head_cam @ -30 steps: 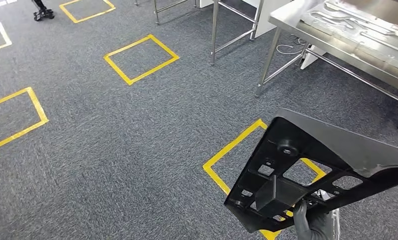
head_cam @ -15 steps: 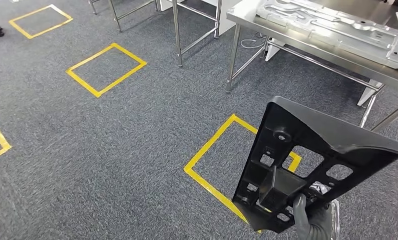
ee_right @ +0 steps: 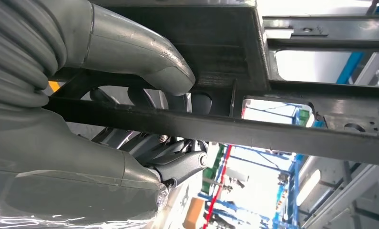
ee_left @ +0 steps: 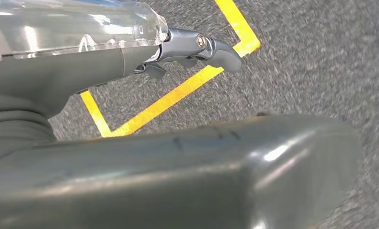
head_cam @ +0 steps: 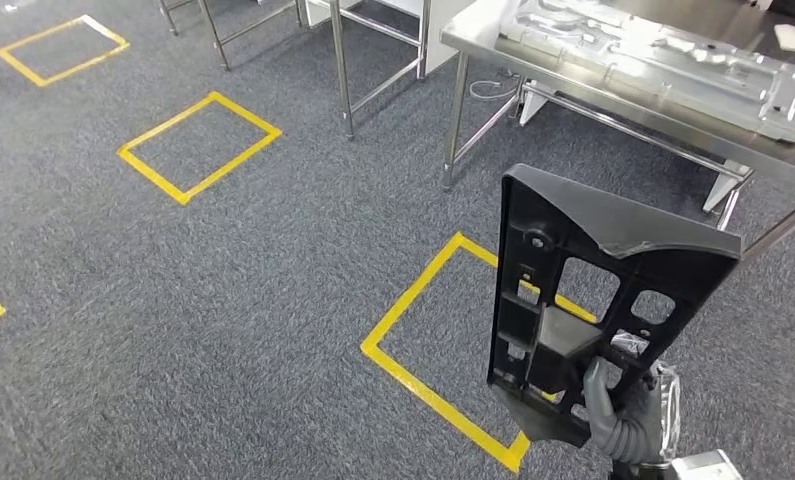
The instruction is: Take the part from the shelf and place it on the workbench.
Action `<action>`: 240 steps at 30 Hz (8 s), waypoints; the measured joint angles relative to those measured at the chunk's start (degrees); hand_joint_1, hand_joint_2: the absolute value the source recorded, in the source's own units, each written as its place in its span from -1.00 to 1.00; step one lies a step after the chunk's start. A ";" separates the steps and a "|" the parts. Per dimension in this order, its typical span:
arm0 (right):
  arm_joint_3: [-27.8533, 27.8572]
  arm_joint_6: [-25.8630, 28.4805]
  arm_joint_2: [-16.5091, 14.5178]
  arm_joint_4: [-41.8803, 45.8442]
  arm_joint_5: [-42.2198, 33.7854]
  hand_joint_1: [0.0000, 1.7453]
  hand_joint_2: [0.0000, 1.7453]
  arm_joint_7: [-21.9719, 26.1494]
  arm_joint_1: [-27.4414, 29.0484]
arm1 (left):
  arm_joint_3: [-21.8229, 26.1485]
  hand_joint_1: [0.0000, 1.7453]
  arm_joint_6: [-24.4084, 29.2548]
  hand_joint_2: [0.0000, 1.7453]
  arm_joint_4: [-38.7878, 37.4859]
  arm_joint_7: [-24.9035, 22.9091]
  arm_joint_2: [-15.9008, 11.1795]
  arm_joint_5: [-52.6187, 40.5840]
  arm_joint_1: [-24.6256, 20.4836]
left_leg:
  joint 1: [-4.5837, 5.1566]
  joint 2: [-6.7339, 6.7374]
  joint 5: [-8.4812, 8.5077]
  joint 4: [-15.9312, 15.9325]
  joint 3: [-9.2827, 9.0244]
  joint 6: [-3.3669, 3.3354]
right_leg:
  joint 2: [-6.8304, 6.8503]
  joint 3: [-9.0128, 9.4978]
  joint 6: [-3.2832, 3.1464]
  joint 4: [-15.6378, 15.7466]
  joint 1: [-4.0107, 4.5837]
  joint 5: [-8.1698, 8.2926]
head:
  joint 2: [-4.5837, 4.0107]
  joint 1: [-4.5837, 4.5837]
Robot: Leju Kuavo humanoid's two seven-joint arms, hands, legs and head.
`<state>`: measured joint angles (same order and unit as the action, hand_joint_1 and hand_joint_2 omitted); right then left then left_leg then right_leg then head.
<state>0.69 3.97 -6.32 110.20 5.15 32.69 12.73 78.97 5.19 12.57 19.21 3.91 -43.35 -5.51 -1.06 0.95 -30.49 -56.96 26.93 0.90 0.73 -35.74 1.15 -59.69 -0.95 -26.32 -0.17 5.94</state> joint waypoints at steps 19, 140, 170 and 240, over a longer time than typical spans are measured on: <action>-2.03 4.33 1.13 2.41 6.25 1.00 1.00 -3.97 -3.30 | -2.21 -1.00 -1.74 -1.00 0.11 -0.99 -0.93 -1.95 0.06 | 1.62 -0.85 4.80 -1.67 7.53 -2.87 | -1.76 8.18 -2.06 -0.46 1.55 -5.65 | 0.00 0.08; -11.70 -3.12 15.65 -20.69 16.21 1.00 1.00 -28.84 -51.66 | -1.98 -1.00 -4.14 -1.00 0.13 -1.02 -0.14 -0.87 0.57 | 0.64 -4.70 5.09 -1.68 7.37 -1.39 | -8.21 -1.12 -1.97 0.62 0.76 2.64 | 0.00 -0.37; -22.23 5.66 7.88 -51.41 70.07 1.00 1.00 -37.24 -68.35 | -3.95 -1.00 -5.75 -1.00 0.13 -1.69 -1.36 -5.21 -0.23 | 0.70 -1.29 5.61 -1.55 7.71 -0.64 | -1.48 -0.47 -1.32 0.80 0.63 2.21 | 0.00 -0.33; -31.65 13.63 -4.90 -82.96 83.54 -1.00 1.00 -39.33 -71.49 | 1.56 -1.00 2.17 -1.00 0.13 -2.77 -1.14 2.87 -0.36 | 0.04 -1.04 6.51 -1.01 8.11 -1.48 | -0.70 -7.04 -0.29 -13.86 0.46 -4.35 | 0.00 -0.30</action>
<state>-30.96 17.59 -11.22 27.24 88.70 -6.64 -58.76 80.54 7.35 12.70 16.44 2.78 -40.47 -5.87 -1.02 -0.09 -23.98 -57.97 35.03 -0.58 0.03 -42.78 0.87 -73.55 -0.49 -30.67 -0.17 5.64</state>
